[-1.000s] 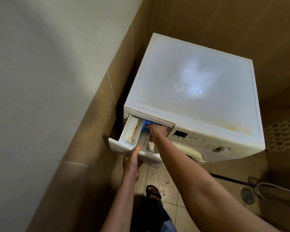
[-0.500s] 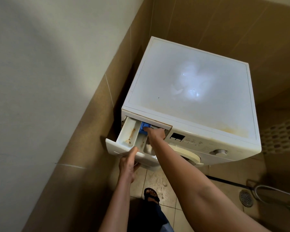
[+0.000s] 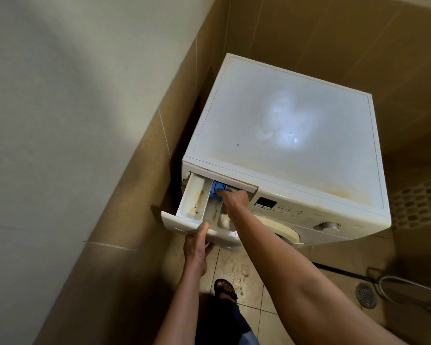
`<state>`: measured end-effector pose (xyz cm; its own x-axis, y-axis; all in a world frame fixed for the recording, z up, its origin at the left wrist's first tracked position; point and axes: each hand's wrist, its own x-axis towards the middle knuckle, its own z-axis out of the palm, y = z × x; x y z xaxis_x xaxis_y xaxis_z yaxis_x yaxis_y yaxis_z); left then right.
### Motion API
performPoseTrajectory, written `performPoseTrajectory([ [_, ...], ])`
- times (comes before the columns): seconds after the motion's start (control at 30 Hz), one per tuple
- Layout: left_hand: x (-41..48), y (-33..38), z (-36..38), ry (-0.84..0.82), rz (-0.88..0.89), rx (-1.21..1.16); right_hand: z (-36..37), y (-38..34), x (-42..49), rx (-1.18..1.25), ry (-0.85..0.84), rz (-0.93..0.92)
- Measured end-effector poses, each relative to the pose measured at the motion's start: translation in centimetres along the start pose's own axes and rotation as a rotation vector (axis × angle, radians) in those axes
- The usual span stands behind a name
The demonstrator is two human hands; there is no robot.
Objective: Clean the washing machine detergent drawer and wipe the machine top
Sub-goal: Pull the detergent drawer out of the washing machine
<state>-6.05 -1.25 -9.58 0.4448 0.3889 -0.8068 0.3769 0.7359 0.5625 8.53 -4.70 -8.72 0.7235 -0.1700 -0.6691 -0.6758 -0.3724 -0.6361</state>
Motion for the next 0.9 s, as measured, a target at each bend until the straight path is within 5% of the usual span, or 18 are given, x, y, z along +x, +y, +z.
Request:
performPoseTrajectory([
  [0.63, -0.9, -2.3, -0.6, 0.001, 0.030, -0.044, -0.1, 2.2, 0.5, 0.035, -0.095, 0.069],
  [0.9, -0.9, -3.8, -3.1, -0.015, 0.034, -0.031, -0.4, 4.8, -1.3, -0.017, -0.064, -0.068],
])
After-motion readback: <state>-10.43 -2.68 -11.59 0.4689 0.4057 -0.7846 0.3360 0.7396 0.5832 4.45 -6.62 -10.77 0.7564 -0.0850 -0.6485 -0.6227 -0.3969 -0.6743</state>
